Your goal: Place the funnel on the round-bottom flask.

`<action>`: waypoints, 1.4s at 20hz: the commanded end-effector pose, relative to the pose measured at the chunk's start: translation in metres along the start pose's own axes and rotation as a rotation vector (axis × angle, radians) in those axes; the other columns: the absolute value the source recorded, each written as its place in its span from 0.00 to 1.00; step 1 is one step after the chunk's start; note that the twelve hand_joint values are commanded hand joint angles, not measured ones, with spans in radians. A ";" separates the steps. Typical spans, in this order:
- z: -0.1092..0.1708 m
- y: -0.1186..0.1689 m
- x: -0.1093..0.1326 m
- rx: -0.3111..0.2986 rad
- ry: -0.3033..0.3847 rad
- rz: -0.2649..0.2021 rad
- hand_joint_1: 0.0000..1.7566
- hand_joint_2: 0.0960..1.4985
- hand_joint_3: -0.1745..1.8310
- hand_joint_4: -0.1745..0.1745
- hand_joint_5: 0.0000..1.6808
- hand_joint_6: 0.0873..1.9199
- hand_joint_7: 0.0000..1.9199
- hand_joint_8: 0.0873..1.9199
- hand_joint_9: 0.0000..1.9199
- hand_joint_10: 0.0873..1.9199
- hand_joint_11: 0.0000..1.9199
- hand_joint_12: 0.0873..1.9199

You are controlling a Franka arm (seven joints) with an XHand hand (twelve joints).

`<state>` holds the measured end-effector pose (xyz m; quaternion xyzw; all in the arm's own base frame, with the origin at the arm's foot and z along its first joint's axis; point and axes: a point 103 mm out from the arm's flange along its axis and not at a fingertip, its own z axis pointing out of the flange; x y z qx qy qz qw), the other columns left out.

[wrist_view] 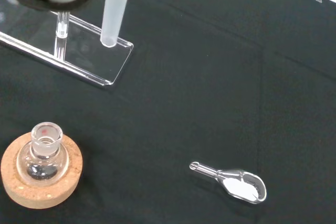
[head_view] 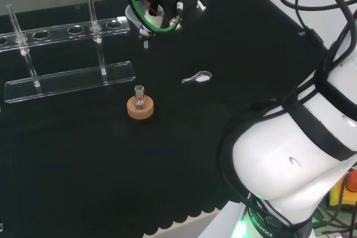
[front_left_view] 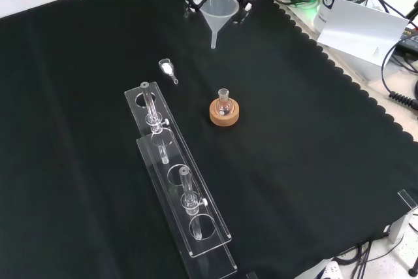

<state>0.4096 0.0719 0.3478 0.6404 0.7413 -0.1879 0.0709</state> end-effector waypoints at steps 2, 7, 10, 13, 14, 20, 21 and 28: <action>0.017 0.000 0.021 0.005 -0.013 -0.019 0.48 0.40 0.38 0.35 0.28 0.19 0.36 0.41 0.46 0.31 0.23 0.66; 0.031 0.007 0.036 0.045 -0.026 -0.040 0.48 0.40 0.38 0.35 0.28 0.20 0.36 0.41 0.46 0.31 0.23 0.66; 0.038 0.010 0.041 0.064 -0.037 -0.050 0.48 0.40 0.38 0.35 0.28 0.20 0.36 0.41 0.46 0.31 0.23 0.66; 0.045 0.014 0.046 0.079 -0.057 -0.057 0.48 0.40 0.38 0.35 0.28 0.20 0.36 0.41 0.46 0.31 0.23 0.66; 0.047 0.015 0.047 0.083 -0.058 -0.058 0.48 0.40 0.38 0.35 0.28 0.20 0.36 0.41 0.46 0.31 0.23 0.66; 0.054 0.022 0.056 0.093 -0.061 -0.070 0.48 0.40 0.38 0.35 0.28 0.21 0.36 0.41 0.46 0.31 0.23 0.66; 0.055 0.023 0.057 0.094 -0.060 -0.072 0.48 0.40 0.38 0.35 0.28 0.21 0.36 0.41 0.46 0.31 0.23 0.66; 0.063 0.025 0.062 0.103 -0.079 -0.080 0.48 0.40 0.38 0.35 0.28 0.21 0.36 0.41 0.46 0.31 0.23 0.66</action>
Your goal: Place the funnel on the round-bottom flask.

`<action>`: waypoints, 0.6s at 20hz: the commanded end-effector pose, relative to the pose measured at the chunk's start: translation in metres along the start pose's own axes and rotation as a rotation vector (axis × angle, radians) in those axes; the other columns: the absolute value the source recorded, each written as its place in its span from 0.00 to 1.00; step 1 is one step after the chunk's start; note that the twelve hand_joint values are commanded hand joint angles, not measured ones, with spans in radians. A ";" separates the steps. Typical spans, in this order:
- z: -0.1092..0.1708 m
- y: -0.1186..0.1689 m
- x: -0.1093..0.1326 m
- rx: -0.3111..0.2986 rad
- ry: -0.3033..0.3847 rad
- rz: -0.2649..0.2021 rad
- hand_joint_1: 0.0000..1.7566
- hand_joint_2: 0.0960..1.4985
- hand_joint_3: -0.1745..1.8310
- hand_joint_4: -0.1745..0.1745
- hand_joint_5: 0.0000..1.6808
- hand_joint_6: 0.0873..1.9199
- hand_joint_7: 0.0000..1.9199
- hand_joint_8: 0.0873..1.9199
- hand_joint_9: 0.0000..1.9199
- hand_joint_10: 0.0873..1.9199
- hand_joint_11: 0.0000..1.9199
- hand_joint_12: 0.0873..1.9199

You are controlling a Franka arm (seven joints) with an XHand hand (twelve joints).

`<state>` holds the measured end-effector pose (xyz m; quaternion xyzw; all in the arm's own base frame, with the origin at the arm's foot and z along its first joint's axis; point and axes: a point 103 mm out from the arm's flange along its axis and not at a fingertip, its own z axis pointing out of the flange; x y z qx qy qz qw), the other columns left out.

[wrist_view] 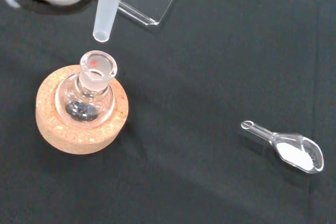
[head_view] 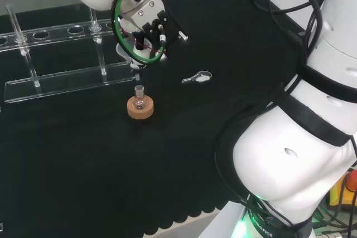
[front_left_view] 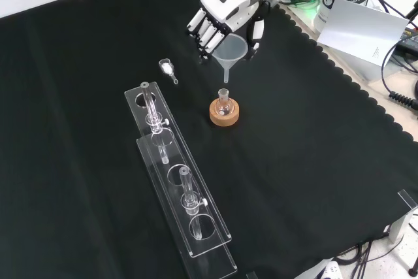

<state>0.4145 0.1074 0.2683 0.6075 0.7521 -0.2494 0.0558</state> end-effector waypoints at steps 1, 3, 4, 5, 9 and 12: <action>0.004 0.002 0.003 0.002 -0.012 -0.005 0.48 0.40 0.38 0.35 0.28 0.22 0.36 0.41 0.46 0.31 0.23 0.66; 0.007 0.003 0.003 0.007 -0.012 -0.004 0.48 0.40 0.38 0.35 0.27 0.22 0.36 0.41 0.46 0.31 0.23 0.66; 0.009 0.004 0.004 0.009 -0.011 -0.004 0.48 0.40 0.38 0.35 0.27 0.22 0.36 0.41 0.46 0.31 0.23 0.66; 0.010 0.004 0.003 0.011 -0.009 -0.003 0.48 0.40 0.38 0.35 0.27 0.22 0.36 0.41 0.46 0.31 0.23 0.66; 0.015 0.007 0.004 0.021 -0.008 -0.003 0.48 0.40 0.38 0.35 0.27 0.22 0.36 0.41 0.46 0.31 0.23 0.66; 0.017 0.010 0.005 0.024 -0.014 -0.008 0.48 0.40 0.38 0.35 0.27 0.22 0.36 0.41 0.46 0.31 0.23 0.66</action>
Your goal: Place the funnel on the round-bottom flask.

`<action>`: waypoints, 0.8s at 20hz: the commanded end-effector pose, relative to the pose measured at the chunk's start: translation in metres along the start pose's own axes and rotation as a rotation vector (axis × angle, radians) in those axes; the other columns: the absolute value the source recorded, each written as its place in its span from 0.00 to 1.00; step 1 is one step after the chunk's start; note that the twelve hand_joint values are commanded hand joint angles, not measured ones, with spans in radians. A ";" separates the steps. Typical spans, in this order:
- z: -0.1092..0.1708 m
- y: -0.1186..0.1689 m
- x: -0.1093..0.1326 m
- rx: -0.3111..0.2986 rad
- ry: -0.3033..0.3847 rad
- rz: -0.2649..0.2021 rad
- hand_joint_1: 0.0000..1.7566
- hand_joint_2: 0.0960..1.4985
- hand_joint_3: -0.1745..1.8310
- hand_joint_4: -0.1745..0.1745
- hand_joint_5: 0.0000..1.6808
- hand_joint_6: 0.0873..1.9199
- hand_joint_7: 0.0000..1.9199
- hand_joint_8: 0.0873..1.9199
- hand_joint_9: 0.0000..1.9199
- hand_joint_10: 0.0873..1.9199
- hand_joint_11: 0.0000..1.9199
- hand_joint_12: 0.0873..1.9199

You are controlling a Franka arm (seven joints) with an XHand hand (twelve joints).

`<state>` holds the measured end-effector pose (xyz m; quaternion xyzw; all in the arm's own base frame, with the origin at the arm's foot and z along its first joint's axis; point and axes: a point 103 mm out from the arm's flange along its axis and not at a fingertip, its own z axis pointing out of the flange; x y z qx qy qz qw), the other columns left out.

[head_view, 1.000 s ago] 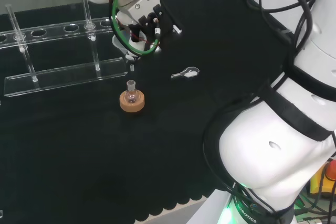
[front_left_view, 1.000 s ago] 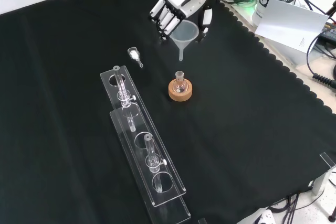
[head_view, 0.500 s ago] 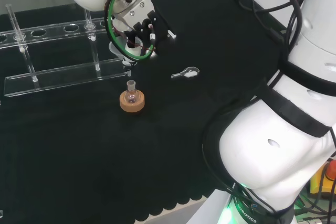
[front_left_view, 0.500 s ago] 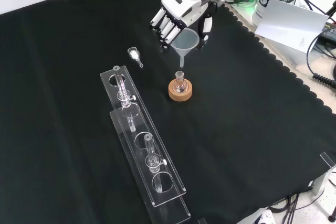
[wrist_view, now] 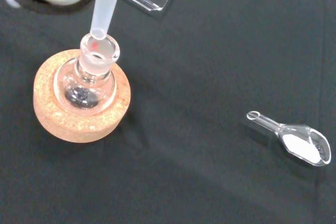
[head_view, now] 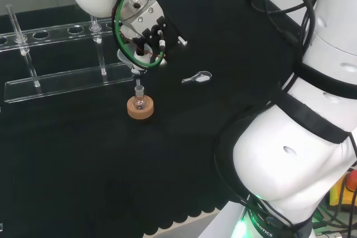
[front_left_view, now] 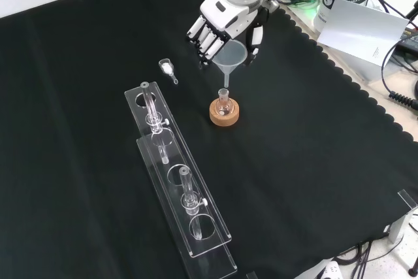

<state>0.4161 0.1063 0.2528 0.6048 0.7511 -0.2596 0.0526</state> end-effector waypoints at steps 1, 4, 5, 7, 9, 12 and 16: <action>0.004 0.005 0.001 0.006 -0.005 -0.003 0.48 0.40 0.38 0.35 0.27 0.22 0.36 0.41 0.46 0.31 0.23 0.66; 0.008 0.008 0.003 0.012 -0.005 -0.005 0.48 0.40 0.38 0.35 0.27 0.23 0.36 0.41 0.46 0.31 0.23 0.66; 0.009 0.009 0.003 0.013 -0.005 -0.005 0.48 0.40 0.38 0.35 0.27 0.23 0.36 0.41 0.46 0.31 0.23 0.66; 0.011 0.008 -0.003 0.008 0.014 -0.007 0.48 0.40 0.38 0.35 0.27 0.23 0.36 0.41 0.46 0.31 0.23 0.66; 0.012 0.009 -0.002 0.016 0.007 -0.008 0.48 0.40 0.38 0.35 0.27 0.23 0.36 0.41 0.46 0.31 0.23 0.66; 0.014 0.011 -0.002 0.020 0.005 -0.009 0.48 0.40 0.38 0.35 0.27 0.23 0.36 0.41 0.46 0.31 0.23 0.66; 0.014 0.015 0.003 0.031 -0.017 -0.006 0.48 0.40 0.39 0.35 0.27 0.23 0.36 0.41 0.46 0.31 0.23 0.66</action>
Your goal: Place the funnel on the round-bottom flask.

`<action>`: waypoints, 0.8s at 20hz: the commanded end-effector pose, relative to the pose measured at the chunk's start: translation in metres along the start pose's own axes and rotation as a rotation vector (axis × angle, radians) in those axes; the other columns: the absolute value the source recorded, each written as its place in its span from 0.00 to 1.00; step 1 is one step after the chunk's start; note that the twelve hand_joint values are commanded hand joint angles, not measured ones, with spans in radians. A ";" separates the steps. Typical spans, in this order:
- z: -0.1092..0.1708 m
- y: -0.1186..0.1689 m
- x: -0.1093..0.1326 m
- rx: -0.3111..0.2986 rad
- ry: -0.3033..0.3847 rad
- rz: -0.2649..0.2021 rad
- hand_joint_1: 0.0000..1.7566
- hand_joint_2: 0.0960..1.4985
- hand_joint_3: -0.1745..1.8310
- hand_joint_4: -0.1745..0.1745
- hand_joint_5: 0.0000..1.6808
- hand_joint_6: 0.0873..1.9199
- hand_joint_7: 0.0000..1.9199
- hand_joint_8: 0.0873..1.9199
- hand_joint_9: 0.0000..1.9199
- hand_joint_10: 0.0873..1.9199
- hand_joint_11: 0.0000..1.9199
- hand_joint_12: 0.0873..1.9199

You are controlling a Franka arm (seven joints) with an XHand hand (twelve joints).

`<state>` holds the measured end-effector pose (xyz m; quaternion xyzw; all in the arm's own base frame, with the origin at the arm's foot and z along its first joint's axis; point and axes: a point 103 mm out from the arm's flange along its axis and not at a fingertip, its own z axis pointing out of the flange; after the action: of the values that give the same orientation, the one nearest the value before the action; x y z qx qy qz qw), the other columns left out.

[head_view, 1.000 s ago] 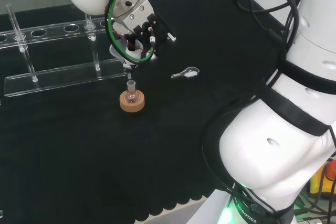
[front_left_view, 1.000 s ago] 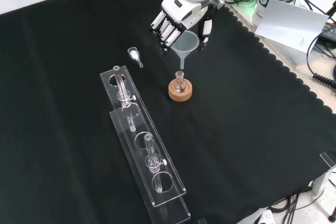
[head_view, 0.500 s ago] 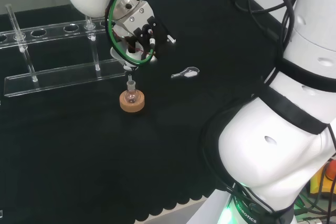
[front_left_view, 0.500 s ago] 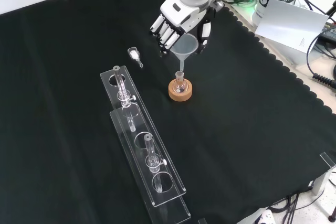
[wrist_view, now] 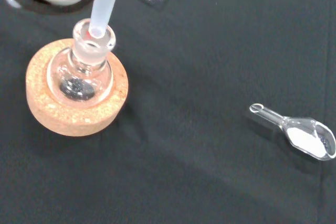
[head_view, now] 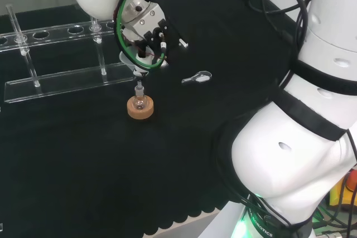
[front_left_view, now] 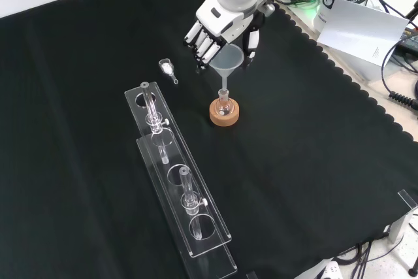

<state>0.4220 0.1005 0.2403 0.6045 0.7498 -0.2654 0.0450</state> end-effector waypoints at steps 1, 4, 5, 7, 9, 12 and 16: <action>0.001 0.007 0.006 0.011 -0.022 -0.001 0.48 0.40 0.39 0.35 0.27 0.23 0.36 0.42 0.46 0.31 0.23 0.66; 0.003 0.006 0.001 0.001 0.003 0.000 0.48 0.40 0.39 0.35 0.27 0.24 0.36 0.42 0.46 0.31 0.23 0.66; 0.004 0.006 -0.001 0.002 0.004 -0.001 0.48 0.40 0.39 0.35 0.27 0.24 0.36 0.42 0.46 0.31 0.23 0.66; 0.004 0.007 0.001 0.006 -0.003 0.000 0.48 0.40 0.39 0.35 0.27 0.24 0.36 0.42 0.46 0.32 0.23 0.66; 0.004 0.009 0.005 0.010 -0.007 -0.001 0.48 0.40 0.39 0.35 0.27 0.24 0.36 0.42 0.46 0.32 0.23 0.66; 0.005 0.010 0.007 0.014 -0.006 -0.005 0.48 0.40 0.39 0.35 0.27 0.24 0.36 0.42 0.46 0.32 0.23 0.66; 0.007 0.011 0.004 0.014 0.002 -0.005 0.48 0.40 0.39 0.35 0.27 0.24 0.36 0.42 0.46 0.32 0.23 0.66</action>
<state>0.4290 0.1062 0.2292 0.6014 0.7498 -0.2726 0.0419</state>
